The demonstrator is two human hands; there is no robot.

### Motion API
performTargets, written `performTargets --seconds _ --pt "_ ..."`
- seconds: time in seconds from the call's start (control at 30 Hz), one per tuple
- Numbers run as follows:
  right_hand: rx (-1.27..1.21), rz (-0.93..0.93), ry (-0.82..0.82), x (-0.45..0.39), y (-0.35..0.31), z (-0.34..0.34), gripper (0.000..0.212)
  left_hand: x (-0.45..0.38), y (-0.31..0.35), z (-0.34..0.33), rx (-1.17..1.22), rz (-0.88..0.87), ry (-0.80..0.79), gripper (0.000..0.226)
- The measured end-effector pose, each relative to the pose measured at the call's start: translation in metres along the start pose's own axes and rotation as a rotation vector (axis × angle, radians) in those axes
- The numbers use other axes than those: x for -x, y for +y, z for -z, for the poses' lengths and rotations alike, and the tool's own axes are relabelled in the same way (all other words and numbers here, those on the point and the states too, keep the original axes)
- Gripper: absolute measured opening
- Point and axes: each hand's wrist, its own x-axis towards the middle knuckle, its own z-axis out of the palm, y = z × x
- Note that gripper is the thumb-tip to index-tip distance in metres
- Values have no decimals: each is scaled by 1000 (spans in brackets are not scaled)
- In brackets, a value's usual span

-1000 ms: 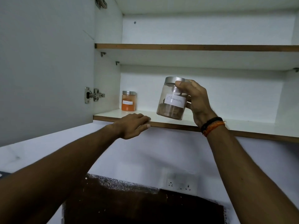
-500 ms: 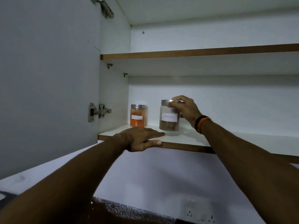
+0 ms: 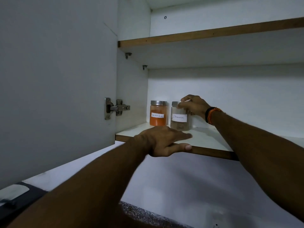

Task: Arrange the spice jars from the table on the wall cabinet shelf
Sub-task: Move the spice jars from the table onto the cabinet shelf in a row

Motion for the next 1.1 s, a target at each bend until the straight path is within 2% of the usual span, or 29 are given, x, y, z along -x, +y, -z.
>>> performTargets --seconds 0.23,0.5,0.63,0.8,1.1 --pt "106 30 22 -11 3 -3 42 1 -1 -1 -35 -9 20 70" --pt "94 49 65 -17 11 -8 45 0 -3 -2 -48 -10 40 73" --pt "99 52 62 -19 10 -11 37 -1 -4 -3 -46 -4 49 72" --pt "110 38 59 -17 9 -12 48 -1 -5 -3 -52 -13 60 71" --pt "123 19 62 -16 6 -17 50 -3 -7 -6 -58 -23 71 72"
